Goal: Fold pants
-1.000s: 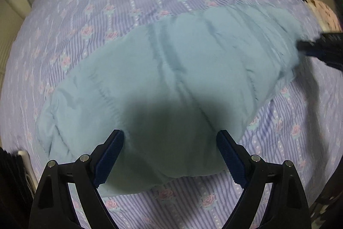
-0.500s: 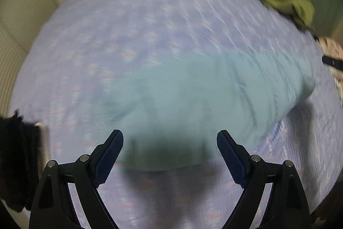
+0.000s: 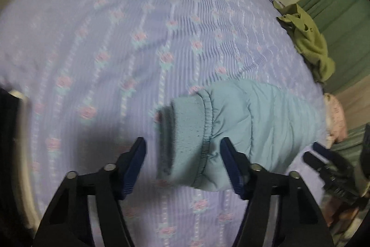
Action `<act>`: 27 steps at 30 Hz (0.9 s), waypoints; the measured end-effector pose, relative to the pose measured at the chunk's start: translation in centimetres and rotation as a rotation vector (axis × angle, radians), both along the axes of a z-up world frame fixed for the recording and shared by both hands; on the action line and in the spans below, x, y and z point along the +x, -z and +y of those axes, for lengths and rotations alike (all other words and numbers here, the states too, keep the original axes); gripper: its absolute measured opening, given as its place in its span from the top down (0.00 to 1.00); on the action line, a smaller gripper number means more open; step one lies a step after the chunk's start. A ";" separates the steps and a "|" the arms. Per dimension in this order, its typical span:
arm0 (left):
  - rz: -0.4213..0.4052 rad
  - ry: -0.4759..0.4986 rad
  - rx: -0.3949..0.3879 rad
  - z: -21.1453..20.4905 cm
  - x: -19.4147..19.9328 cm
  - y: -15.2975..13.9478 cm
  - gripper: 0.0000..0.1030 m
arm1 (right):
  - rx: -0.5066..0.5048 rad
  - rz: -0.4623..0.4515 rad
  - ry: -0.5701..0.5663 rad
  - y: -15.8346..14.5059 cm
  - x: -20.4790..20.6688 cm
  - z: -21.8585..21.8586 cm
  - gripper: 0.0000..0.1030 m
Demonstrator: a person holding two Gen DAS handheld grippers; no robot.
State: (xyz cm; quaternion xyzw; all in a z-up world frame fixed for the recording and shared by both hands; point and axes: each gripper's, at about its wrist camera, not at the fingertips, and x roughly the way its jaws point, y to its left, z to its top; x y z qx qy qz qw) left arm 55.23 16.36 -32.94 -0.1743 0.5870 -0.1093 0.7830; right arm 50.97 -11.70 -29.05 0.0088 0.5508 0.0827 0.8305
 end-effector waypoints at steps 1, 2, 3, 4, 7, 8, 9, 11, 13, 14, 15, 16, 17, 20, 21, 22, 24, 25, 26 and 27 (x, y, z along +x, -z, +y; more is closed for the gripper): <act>0.025 0.000 -0.030 -0.1 0.2 0.8 0.49 | -0.005 0.012 0.007 0.3 -0.1 0.1 0.26; 0.055 -0.004 -0.063 -0.2 0.5 1.7 0.50 | -0.008 0.023 0.016 0.5 -0.2 0.2 0.26; 0.071 -0.010 -0.081 -0.2 0.7 2.3 0.50 | -0.009 0.032 0.025 0.7 -0.3 0.2 0.26; 0.086 -0.017 -0.095 -0.2 0.9 2.8 0.52 | -0.014 0.038 0.034 0.4 -0.7 -0.1 0.26; 0.101 -0.038 -0.095 -0.4 1.1 3.5 0.71 | -0.032 0.045 0.056 0.8 -0.5 -0.5 0.26; 0.098 -0.038 -0.087 -0.4 0.8 3.3 0.78 | -0.034 0.047 0.062 1.0 -0.3 -0.3 0.26; 0.081 -0.040 -0.073 -0.4 0.6 2.9 0.84 | -0.029 0.049 0.066 1.2 -0.1 -0.3 0.26; 0.052 -0.051 -0.049 -0.3 0.1 1.8 0.88 | -0.017 0.057 0.067 1.4 0.5 -0.3 0.26; 0.026 -0.058 -0.018 0.0 -0.4 0.9 0.89 | 0.001 0.055 0.058 1.4 1.1 0.3 0.26; 0.006 -0.050 0.009 0.2 -0.6 0.5 0.89 | 0.005 0.049 0.052 1.4 1.3 0.6 0.26; 0.005 -0.048 0.027 0.6 -0.6 0.6 0.89 | 0.005 0.042 0.044 1.5 1.5 0.9 0.26; 0.015 -0.051 0.036 0.9 -0.4 0.9 0.89 | 0.000 0.032 0.031 1.7 2.0 1.4 0.26; 0.045 -0.054 0.033 1.1 0.1 1.8 0.88 | -0.007 0.032 0.025 2.0 2.3 1.6 0.26; 0.068 -0.034 0.072 0.8 0.7 3.0 0.83 | -0.036 0.077 0.014 3.9 3.9 2.0 0.26; 0.066 -0.010 0.110 0.2 0.9 3.0 0.81 | -0.041 0.093 0.010 4.3 4.2 1.9 0.26; 0.064 0.001 0.140 -0.2 0.9 2.8 0.75 | -0.042 0.097 0.008 4.4 4.3 1.7 0.26; 0.035 0.005 0.218 -0.7 0.6 1.3 0.58 | -0.037 0.073 0.016 3.5 4.0 1.0 0.26; 0.003 -0.010 0.251 -0.8 0.2 0.2 0.47 | -0.031 0.038 0.025 2.5 3.4 0.4 0.26; -0.029 -0.021 0.271 -1.1 -0.2 -0.7 0.44 | -0.021 0.011 0.031 1.5 2.6 -0.2 0.26; -0.080 -0.020 0.291 -1.2 -1.2 -2.1 0.43 | -0.008 -0.013 0.033 0.5 1.8 -0.8 0.26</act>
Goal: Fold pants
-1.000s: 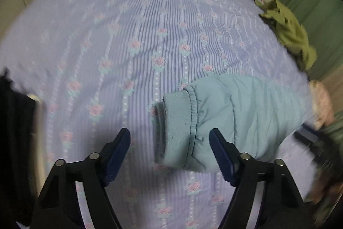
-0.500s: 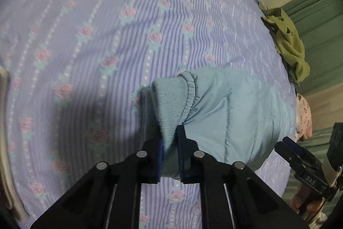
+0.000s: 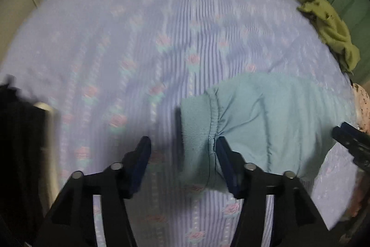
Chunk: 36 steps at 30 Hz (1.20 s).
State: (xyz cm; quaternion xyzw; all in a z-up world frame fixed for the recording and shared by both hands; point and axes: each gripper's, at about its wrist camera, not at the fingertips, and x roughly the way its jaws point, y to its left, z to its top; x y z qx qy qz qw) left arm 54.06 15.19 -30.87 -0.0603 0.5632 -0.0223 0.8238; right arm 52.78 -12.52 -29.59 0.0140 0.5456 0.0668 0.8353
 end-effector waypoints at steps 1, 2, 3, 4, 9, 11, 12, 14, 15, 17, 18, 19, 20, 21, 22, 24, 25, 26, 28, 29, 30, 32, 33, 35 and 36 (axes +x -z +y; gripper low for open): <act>-0.037 0.022 0.028 -0.3 -0.9 -0.9 0.42 | 0.016 -0.028 0.002 -1.1 -1.3 -0.7 0.26; -0.073 0.059 0.067 -0.9 -1.9 -1.8 0.42 | 0.024 -0.039 -0.001 -1.7 -2.3 -1.2 0.26; -0.108 0.116 0.108 -1.9 -3.1 -2.5 0.42 | 0.035 -0.048 -0.015 -2.2 -3.7 -1.7 0.26; -0.122 0.156 0.126 -2.5 -3.9 -2.8 0.42 | 0.044 -0.047 -0.024 -2.3 -4.7 -2.0 0.26; -0.055 0.203 0.076 -4.3 -5.5 -0.9 0.42 | 0.131 0.052 -0.092 0.2 -7.7 -2.3 0.31; -0.022 0.168 0.046 -4.3 -5.2 0.0 0.42 | 0.156 0.110 -0.113 2.3 -8.0 -2.0 0.41; -0.011 0.143 0.021 -4.2 -5.0 0.5 0.42 | 0.169 0.130 -0.118 3.4 -7.9 -1.8 0.42; 0.008 0.100 -0.002 -4.0 -4.8 1.0 0.42 | 0.194 0.163 -0.119 5.1 -7.5 -1.6 0.42; 0.010 0.085 -0.007 -4.0 -4.7 1.2 0.42 | 0.211 0.183 -0.119 5.8 -7.1 -1.5 0.45; 0.015 0.066 -0.002 -3.7 -4.7 1.4 0.42 | 0.248 0.212 -0.115 7.0 -6.2 -1.3 0.51; 0.013 0.059 -0.003 -3.8 -4.4 1.5 0.42 | 0.264 0.213 -0.115 7.3 -5.8 -1.3 0.51; 0.011 0.054 -0.002 -3.8 -4.2 1.4 0.42 | 0.270 0.209 -0.115 7.3 -5.6 -1.1 0.51; 0.010 0.050 0.002 -3.9 -4.0 1.5 0.42 | 0.279 0.208 -0.117 7.2 -5.5 -1.0 0.51; 0.005 0.043 0.008 -3.8 -3.7 1.4 0.42 | 0.294 0.203 -0.123 7.0 -5.3 -0.9 0.52; 0.003 0.038 0.011 -3.7 -3.5 1.3 0.42 | 0.290 0.195 -0.130 6.5 -5.1 -0.8 0.52; -0.006 0.021 0.008 -3.3 -2.9 1.0 0.42 | 0.299 0.146 -0.152 5.0 -5.1 -0.5 0.52; -0.009 0.018 0.006 -3.1 -2.8 0.9 0.42 | 0.301 0.134 -0.157 4.6 -5.0 -0.5 0.52; -0.012 0.014 0.003 -3.1 -2.5 0.9 0.42 | 0.301 0.126 -0.165 4.3 -4.9 -0.4 0.52; -0.010 0.006 0.006 -2.9 -2.1 1.2 0.42 | 0.296 0.137 -0.165 5.1 -4.3 -0.2 0.52; -0.008 0.004 0.007 -2.9 -2.0 1.4 0.42 | 0.307 0.161 -0.154 5.9 -3.9 -0.4 0.52; 0.001 -0.002 0.002 -2.9 -1.6 1.7 0.42 | 0.322 0.190 -0.138 7.0 -3.6 -0.4 0.52; 0.020 -0.009 -0.006 -2.8 -1.0 2.3 0.42 | 0.322 0.202 -0.127 7.7 -3.4 -0.2 0.52; 0.029 -0.012 0.004 -2.8 -0.8 2.6 0.42 | 0.311 0.201 -0.130 7.8 -3.4 0.1 0.52; 0.053 -0.010 0.038 -2.9 -0.6 3.4 0.42 | 0.300 0.185 -0.139 7.3 -3.4 0.4 0.66; 0.068 -0.005 0.055 -3.0 -0.4 3.9 0.43 | 0.282 0.184 -0.138 7.0 -3.5 0.5 0.78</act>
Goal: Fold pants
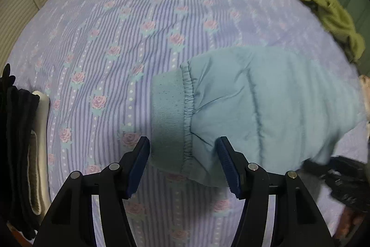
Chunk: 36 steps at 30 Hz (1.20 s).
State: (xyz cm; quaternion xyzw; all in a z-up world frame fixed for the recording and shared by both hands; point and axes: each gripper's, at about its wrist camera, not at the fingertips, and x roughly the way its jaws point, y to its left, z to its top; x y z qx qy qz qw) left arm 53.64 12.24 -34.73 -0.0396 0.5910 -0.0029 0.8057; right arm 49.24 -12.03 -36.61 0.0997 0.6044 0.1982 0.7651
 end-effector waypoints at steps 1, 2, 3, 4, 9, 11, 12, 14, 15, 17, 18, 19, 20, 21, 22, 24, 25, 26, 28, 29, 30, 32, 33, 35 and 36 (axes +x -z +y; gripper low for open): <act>0.004 0.003 0.008 0.0 0.1 0.2 0.43 | 0.006 0.007 -0.001 -0.2 0.0 -0.2 0.80; 0.005 0.006 0.013 -0.1 0.0 0.2 0.43 | 0.028 0.010 0.006 -0.7 -0.4 -0.4 0.83; 0.005 0.008 0.020 -0.1 -0.1 0.3 0.43 | 0.036 0.011 0.011 -1.2 -0.8 -0.6 0.84; 0.008 0.010 0.024 -0.1 -0.1 0.3 0.43 | 0.016 0.008 -0.007 -1.6 -1.5 -0.4 0.85; 0.033 0.034 0.064 -0.8 -0.4 0.6 0.41 | -0.106 0.034 -0.013 0.6 -2.2 0.3 0.79; 0.022 0.038 0.115 -1.2 -0.8 -0.4 0.42 | -0.112 0.031 -0.001 0.1 -2.3 0.0 0.68; 0.007 0.040 0.143 -1.4 -1.2 -1.1 0.43 | -0.104 0.017 0.003 -0.6 -2.6 -0.3 0.64; -0.060 0.062 0.182 -2.4 -2.4 -3.6 0.43 | -0.140 -0.036 0.033 -2.7 -3.6 -1.5 0.45; -0.092 0.079 0.177 -3.0 -2.9 -4.8 0.43 | -0.167 -0.079 0.077 -4.1 -4.2 -2.9 0.36; -0.137 0.111 0.141 -4.3 -3.7 -6.6 0.43 | -0.163 -0.138 0.161 -6.2 -5.0 -6.1 0.34; -0.163 0.136 0.111 -5.6 -4.1 -7.7 0.43 | -0.164 -0.156 0.219 -7.0 -5.2 -8.3 0.33; -0.179 0.156 0.095 -6.5 -4.3 -8.3 0.43 | -0.169 -0.164 0.261 -7.5 -5.2 -9.9 0.32; -0.196 0.182 0.074 -7.9 -4.5 -8.9 0.43 | -0.172 -0.174 0.320 -7.9 -5.2 -12.2 0.32; -0.212 0.213 0.039 -9.6 -4.5 -9.4 0.43 | -0.169 -0.180 0.367 -8.1 -5.1 -14.2 0.32; -0.220 0.237 0.013 -10.8 -4.4 -9.7 0.43 | -0.161 -0.184 0.427 -8.1 -4.8 -16.9 0.32; -0.236 0.303 -0.023 -14.3 -4.1 -9.8 0.43 | -0.138 -0.179 0.492 -7.9 -4.1 -20.2 0.32; -0.241 0.330 -0.030 -15.7 -4.0 -9.7 0.43 | -0.106 -0.183 0.529 -7.7 -3.5 -22.3 0.32; -0.240 0.358 -0.036 -17.4 -3.7 -9.6 0.45 | -0.080 -0.188 0.554 -7.4 -3.1 -23.4 0.32; -0.234 0.405 -0.065 -20.3 -3.0 -9.0 0.50 | -0.020 -0.189 0.608 -6.2 -2.1 -25.1 0.32; -0.230 0.425 -0.078 -21.6 -2.7 -8.8 0.53 | 0.000 -0.182 0.631 -5.7 -1.6 -25.8 0.32; -0.222 0.449 -0.092 -23.1 -2.3 -8.5 0.55 | 0.037 -0.174 0.665 -4.9 -1.1 -26.8 0.32; -0.221 0.474 -0.112 -25.3 -1.7 -8.2 0.60 | 0.085 -0.153 0.700 -3.3 -0.6 -27.8 0.32; -0.220 0.483 -0.115 -26.2 -1.2 -7.9 0.65 | 0.103 -0.141 0.710 -2.6 -0.3 -28.2 0.32; -0.213 0.474 -0.108 -27.4 -0.6 -7.1 0.74 | 0.126 -0.118 0.721 -1.0 0.5 -28.9 0.32; -0.203 0.467 -0.111 -27.6 -0.1 -6.7 0.75 | 0.150 -0.111 0.720 -0.3 0.9 -29.2 0.32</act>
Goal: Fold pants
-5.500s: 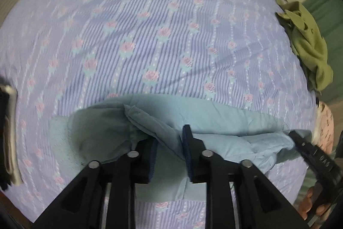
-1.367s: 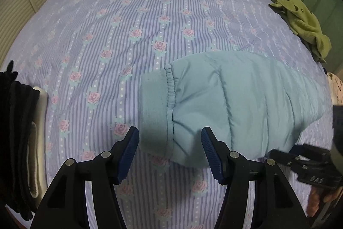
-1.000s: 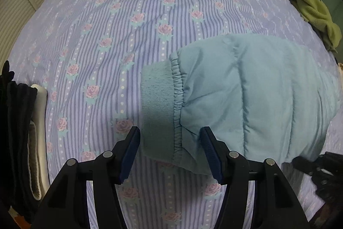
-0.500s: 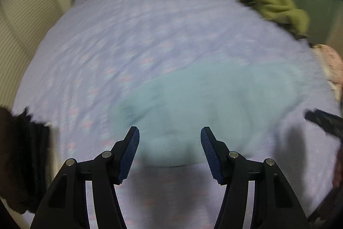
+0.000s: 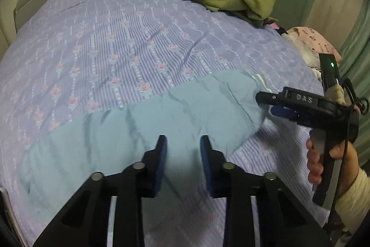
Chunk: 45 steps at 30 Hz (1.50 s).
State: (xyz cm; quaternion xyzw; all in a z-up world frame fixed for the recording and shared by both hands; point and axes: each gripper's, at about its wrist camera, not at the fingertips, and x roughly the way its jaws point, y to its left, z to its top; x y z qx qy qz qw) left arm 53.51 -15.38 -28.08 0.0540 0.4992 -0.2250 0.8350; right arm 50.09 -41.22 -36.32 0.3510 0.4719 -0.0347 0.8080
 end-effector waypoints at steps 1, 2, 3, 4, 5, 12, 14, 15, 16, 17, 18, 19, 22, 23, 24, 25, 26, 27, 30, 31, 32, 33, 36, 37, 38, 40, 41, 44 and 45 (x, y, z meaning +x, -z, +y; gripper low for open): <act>0.016 -0.008 -0.004 -0.3 0.3 0.5 0.79 | 0.016 -0.002 -0.004 0.5 0.1 -0.6 0.32; 0.044 -0.021 -0.009 -0.6 0.8 1.4 0.82 | 0.036 -0.001 -0.009 1.1 0.4 -0.9 0.32; 0.056 -0.030 -0.007 -0.8 1.1 1.8 0.83 | 0.053 -0.001 -0.015 1.7 0.7 -1.2 0.32; 0.067 -0.040 0.005 -0.9 1.4 2.6 0.83 | 0.074 -0.002 -0.023 2.2 1.0 -1.3 0.32; 0.069 -0.043 0.017 -1.0 1.5 3.0 0.85 | 0.081 0.007 -0.030 2.7 1.4 -1.4 0.32; 0.082 -0.084 0.176 -0.6 2.7 6.4 0.88 | 0.059 -0.003 -0.108 3.8 3.8 0.0 0.31; 0.103 -0.108 0.166 0.3 2.8 6.8 0.90 | 0.043 -0.007 -0.134 3.8 4.2 0.4 0.30; 0.115 -0.123 0.150 0.8 2.8 7.0 0.90 | 0.042 -0.009 -0.140 3.9 4.4 0.4 0.30; 0.123 -0.131 0.141 1.1 2.7 7.1 0.90 | 0.048 -0.009 -0.141 4.0 4.6 0.4 0.30; 0.129 -0.136 0.137 1.3 2.7 7.2 0.90 | 0.055 -0.010 -0.140 4.1 4.6 0.3 0.30; 0.137 -0.140 0.136 1.5 2.7 7.5 0.90 | 0.060 -0.011 -0.140 4.1 4.6 0.3 0.30; 0.142 -0.143 0.133 1.6 2.7 7.6 0.90 | 0.058 -0.007 -0.140 4.1 4.7 0.3 0.31; 0.169 -0.170 0.114 2.0 2.8 8.1 0.90 | 0.067 0.004 -0.134 3.4 4.6 0.2 0.51; 0.177 -0.178 0.108 2.0 2.9 8.1 0.90 | 0.068 0.003 -0.125 3.0 4.2 0.1 0.55; 0.184 -0.182 0.106 2.0 2.9 8.2 0.90 | 0.059 0.003 -0.115 2.2 3.9 0.2 0.58; 0.187 -0.181 0.111 2.0 2.9 8.2 0.90 | 0.045 0.000 -0.111 1.5 3.8 0.3 0.59; 0.189 -0.179 0.115 1.7 2.9 8.3 0.90 | 0.022 -0.010 -0.109 0.4 3.3 0.6 0.60; 0.195 -0.171 0.124 1.5 3.0 8.2 0.90 | -0.010 -0.012 -0.112 -0.7 3.0 1.1 0.61; 0.212 -0.186 0.115 1.9 3.1 6.2 0.90 | -0.181 -0.038 -0.148 -5.0 2.7 4.1 0.62; 0.191 -0.203 0.092 2.3 3.0 4.9 0.88 | -0.265 -0.049 -0.163 -6.8 2.6 5.5 0.62; 0.137 -0.234 0.045 3.5 2.2 2.4 0.81 | -0.306 -0.060 -0.172 -7.9 2.5 6.4 0.62; 0.101 -0.262 0.026 4.6 1.4 0.6 0.76 | -0.349 -0.082 -0.190 -9.5 2.4 7.7 0.62; 0.031 -0.333 -0.007 8.3 -1.0 -3.6 0.66 | -0.443 -0.120 -0.232 -12.8 2.2 11.1 0.62; 0.018 -0.345 -0.016 9.5 -1.7 -4.5 0.65 | -0.463 -0.128 -0.240 -13.5 2.2 12.1 0.62; 0.007 -0.371 -0.028 11.5 -3.0 -5.7 0.65 | -0.485 -0.141 -0.255 -14.4 2.2 13.5 0.62; 0.012 -0.399 -0.048 13.9 -4.2 -6.4 0.65 | -0.506 -0.170 -0.289 -15.8 2.0 16.3 0.63; 0.016 -0.419 -0.053 15.3 -5.1 -6.7 0.65 | -0.516 -0.186 -0.308 -16.4 2.2 17.9 0.64; 0.030 -0.480 -0.060 19.3 -7.2 -6.8 0.65 | -0.529 -0.231 -0.376 -17.6 1.8 22.8 0.66; 0.043 -0.503 -0.066 20.7 -7.9 -6.6 0.65 | -0.539 -0.244 -0.412 -17.8 1.8 25.0 0.67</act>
